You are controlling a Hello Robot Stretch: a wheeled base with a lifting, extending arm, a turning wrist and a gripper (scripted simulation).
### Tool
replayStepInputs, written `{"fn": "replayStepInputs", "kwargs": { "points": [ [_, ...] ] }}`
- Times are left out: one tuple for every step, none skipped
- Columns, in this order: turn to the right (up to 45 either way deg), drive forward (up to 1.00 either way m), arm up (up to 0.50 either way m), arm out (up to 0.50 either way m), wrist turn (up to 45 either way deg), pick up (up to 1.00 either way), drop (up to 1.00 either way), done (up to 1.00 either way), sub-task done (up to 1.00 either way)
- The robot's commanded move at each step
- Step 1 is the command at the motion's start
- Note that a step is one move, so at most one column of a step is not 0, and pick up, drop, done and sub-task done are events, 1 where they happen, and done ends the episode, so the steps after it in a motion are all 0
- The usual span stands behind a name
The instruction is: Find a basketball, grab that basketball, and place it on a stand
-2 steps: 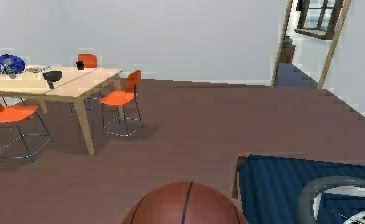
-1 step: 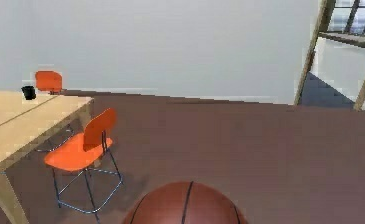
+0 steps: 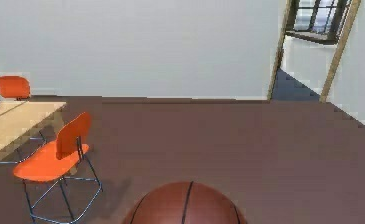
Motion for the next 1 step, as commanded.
{"fn": "replayStepInputs", "kwargs": {
  "points": [
    [0.0, 0.55, 0.00, 0.00, 0.0, 0.00, 0.00, 0.00, 0.00]
  ]
}}
